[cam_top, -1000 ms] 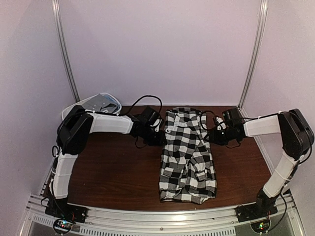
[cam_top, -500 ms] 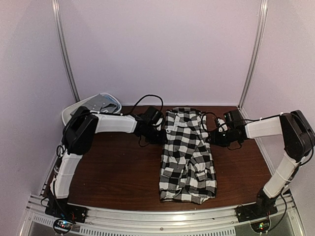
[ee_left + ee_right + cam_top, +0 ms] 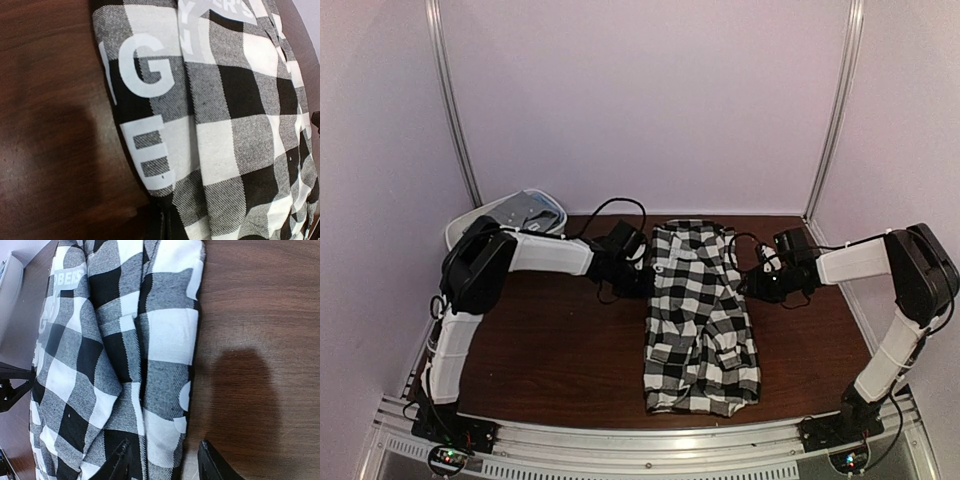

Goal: Fold and stack the long sleeve shirts
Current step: Move the rectangle-folded shirt to the center of the board, then smooth out the rectangle-folded shirt at the center of the board.

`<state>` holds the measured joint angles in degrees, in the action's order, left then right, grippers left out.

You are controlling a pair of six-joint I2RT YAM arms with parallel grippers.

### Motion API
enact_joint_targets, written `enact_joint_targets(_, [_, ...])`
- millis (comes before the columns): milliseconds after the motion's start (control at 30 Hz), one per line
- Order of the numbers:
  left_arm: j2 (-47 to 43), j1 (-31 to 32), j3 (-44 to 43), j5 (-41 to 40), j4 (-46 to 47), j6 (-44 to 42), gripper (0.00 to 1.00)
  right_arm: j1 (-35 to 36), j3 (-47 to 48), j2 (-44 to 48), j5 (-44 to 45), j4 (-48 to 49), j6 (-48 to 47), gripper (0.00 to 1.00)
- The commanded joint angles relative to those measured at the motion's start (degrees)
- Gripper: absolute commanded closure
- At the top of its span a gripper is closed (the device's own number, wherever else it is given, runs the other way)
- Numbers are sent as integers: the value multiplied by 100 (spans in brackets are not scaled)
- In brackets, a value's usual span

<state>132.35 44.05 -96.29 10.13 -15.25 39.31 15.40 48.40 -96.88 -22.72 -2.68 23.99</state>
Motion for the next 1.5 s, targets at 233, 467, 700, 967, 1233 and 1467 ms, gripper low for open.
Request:
enact_joint_targets(233, [-976, -554, 1339, -80, 149, -89, 100, 274, -62, -129, -133, 250, 191, 53])
enact_joint_targets(467, [-872, -1021, 1234, 114, -71, -476, 100, 793, -72, -150, -30, 258, 403, 53])
enact_joint_targets(700, [-839, -1180, 1098, 314, -173, -650, 97, 1264, -111, -41, 143, 250, 559, 53])
enact_joint_targets(967, [-1311, -1180, 1092, 75, -452, -833, 68, 1998, -108, 419, 629, -84, 634, 55])
enact_joint_targets(1233, [-2063, -1150, 1524, 57, -460, -842, 65, 2947, -26, 793, 1476, -501, 837, 63])
enact_joint_targets(1467, [-2710, -1023, 2050, 193, -360, -736, 65, 3995, 488, 378, 2414, -1123, 762, 64])
